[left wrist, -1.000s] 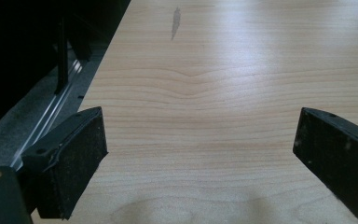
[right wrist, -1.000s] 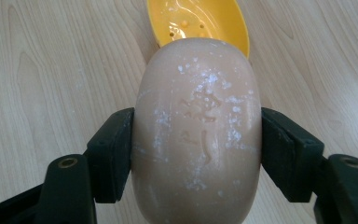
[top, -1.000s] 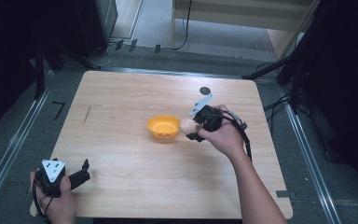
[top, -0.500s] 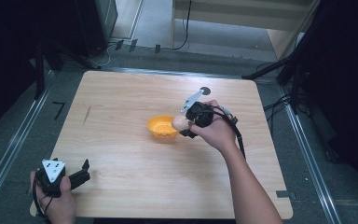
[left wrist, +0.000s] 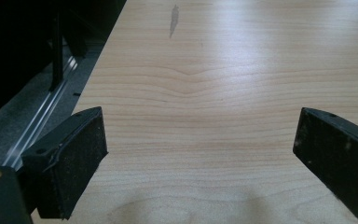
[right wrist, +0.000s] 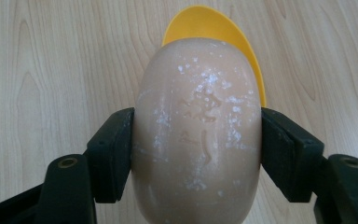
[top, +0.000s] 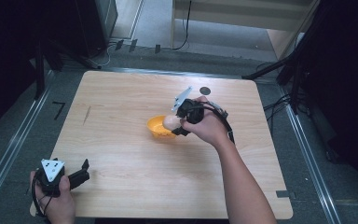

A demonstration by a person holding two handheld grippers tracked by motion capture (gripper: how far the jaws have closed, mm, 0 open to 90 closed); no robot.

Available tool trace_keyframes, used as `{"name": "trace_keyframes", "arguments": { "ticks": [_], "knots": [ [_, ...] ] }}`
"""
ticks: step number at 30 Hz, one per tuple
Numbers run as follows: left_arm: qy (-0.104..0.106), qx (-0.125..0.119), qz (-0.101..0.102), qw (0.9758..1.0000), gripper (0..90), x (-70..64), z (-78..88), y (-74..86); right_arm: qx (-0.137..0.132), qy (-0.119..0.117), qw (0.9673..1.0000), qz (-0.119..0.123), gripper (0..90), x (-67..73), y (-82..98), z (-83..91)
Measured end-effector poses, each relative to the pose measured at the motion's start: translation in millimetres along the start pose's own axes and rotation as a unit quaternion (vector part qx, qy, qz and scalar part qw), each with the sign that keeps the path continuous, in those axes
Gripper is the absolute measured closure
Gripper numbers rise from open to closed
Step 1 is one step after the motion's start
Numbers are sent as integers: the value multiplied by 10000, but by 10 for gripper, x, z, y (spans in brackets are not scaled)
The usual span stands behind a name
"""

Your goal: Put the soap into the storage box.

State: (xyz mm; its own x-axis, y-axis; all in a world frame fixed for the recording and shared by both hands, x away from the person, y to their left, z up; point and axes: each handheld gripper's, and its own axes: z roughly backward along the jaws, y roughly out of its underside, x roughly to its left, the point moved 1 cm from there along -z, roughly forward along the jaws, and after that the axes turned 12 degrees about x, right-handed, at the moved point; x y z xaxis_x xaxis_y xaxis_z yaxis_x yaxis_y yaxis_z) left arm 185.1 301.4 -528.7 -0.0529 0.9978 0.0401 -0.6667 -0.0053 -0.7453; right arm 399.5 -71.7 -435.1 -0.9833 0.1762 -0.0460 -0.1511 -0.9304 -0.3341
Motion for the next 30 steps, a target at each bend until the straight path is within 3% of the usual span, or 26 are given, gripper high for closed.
{"name": "trace_keyframes", "arguments": {
  "ticks": [5,14,30],
  "knots": [
    [3,-16,5,10000,30,1,2,2,130,3,9997,205,331,-12,-141,-50],
    [7,-18,34,10000,30,4,0,1,265,38,9985,485,331,-86,-232,-125],
    [46,-62,53,10000,30,13,3,4,461,-299,9964,640,330,-205,-376,-324]
  ]
}}
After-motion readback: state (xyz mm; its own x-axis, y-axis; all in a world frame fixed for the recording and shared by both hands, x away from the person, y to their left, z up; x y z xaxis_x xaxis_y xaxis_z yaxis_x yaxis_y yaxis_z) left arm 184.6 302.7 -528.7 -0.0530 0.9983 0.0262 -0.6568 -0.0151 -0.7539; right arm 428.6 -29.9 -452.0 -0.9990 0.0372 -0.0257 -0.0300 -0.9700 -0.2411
